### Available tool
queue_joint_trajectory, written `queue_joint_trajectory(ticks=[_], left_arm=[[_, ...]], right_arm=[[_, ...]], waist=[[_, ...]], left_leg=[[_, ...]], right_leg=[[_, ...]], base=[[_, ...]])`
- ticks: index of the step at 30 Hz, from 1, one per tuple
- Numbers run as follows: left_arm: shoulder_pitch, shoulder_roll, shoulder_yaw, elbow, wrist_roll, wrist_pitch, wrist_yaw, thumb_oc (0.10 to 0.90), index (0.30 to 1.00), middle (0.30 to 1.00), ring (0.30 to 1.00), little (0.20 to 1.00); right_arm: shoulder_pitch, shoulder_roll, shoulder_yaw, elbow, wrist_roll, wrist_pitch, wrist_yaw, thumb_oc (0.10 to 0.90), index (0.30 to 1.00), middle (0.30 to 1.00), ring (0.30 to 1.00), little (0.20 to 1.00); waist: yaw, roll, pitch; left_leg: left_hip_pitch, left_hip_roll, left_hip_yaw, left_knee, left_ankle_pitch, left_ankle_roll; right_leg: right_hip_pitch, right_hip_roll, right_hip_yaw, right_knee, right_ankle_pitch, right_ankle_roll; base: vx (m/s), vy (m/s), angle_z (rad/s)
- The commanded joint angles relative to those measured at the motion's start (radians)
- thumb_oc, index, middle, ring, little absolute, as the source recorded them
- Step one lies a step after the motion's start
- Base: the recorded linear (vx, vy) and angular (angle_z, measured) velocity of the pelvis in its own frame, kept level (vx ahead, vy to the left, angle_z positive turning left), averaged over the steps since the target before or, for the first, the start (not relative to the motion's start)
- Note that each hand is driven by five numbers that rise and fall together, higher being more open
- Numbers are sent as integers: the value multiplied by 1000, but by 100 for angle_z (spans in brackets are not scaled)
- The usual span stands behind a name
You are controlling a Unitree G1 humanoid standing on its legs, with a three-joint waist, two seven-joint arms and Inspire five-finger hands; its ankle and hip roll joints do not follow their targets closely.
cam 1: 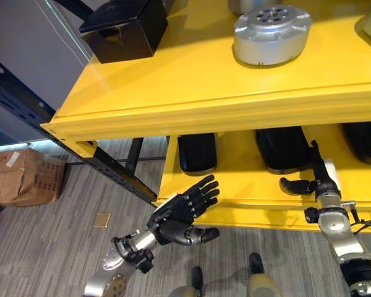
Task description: Move parts from the plastic box to the shelf.
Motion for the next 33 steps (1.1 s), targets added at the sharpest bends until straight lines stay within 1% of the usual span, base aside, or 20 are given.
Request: queue_joint_trajectory(ticks=[1,5,10,18,26,29,31,33], left_arm=[[-39,-21,21,-82,-28,-81,-32,900,1000,1000,1000,1000],[-40,-24,23,-85,-25,-83,-26,900,1000,1000,1000,1000],[-40,-26,29,-85,-25,-84,-25,900,1000,1000,1000,1000],[-38,-32,32,-85,-18,-85,-25,900,1000,1000,1000,1000],[-39,-31,27,-86,-15,-86,-22,900,1000,1000,1000,1000],[-38,-32,23,-87,-16,-88,-20,900,1000,1000,1000,1000],[-36,-33,22,-89,-18,-89,-17,900,1000,1000,1000,1000],[-34,-35,19,-89,-23,-92,-12,900,1000,1000,1000,1000]], right_arm=[[-13,22,69,-125,34,-61,33,900,1000,1000,1000,1000],[4,39,79,-152,39,-62,53,900,1000,1000,1000,1000],[20,52,84,-180,44,-54,49,900,1000,1000,1000,1000],[53,82,108,-203,38,-68,55,900,1000,1000,1000,1000],[55,93,110,-202,-7,-56,-30,900,1000,1000,1000,1000],[56,92,96,-190,-54,-57,-109,900,1000,1000,1000,1000],[57,90,85,-184,-73,-67,-143,900,1000,1000,1000,1000],[61,89,65,-184,-138,-74,-229,900,1000,1000,1000,1000]], waist=[[21,-59,-45],[18,-61,-46],[14,-64,-46],[11,-73,-48],[11,-75,-49],[10,-74,-50],[8,-73,-51],[4,-70,-52]], left_leg=[[-37,59,135,43,33,-40],[-39,58,138,40,31,-39],[-42,55,138,39,30,-38],[-42,53,141,34,29,-35],[-41,47,142,28,26,-31],[-40,46,144,26,26,-30],[-37,45,146,23,26,-30],[-36,45,150,20,26,-29]], right_leg=[[-15,14,-71,210,-208,-80],[-16,15,-66,204,-205,-80],[-17,16,-61,198,-201,-78],[-13,19,-56,182,-193,-77],[-8,19,-53,168,-186,-74],[-6,20,-50,159,-181,-74],[-4,20,-49,153,-178,-73],[-2,21,-45,147,-175,-72]], base=[[-14,40,-1],[0,0,0],[-1,1,-1],[0,0,0],[0,0,0],[0,0,0],[0,0,0],[11,20,0]])
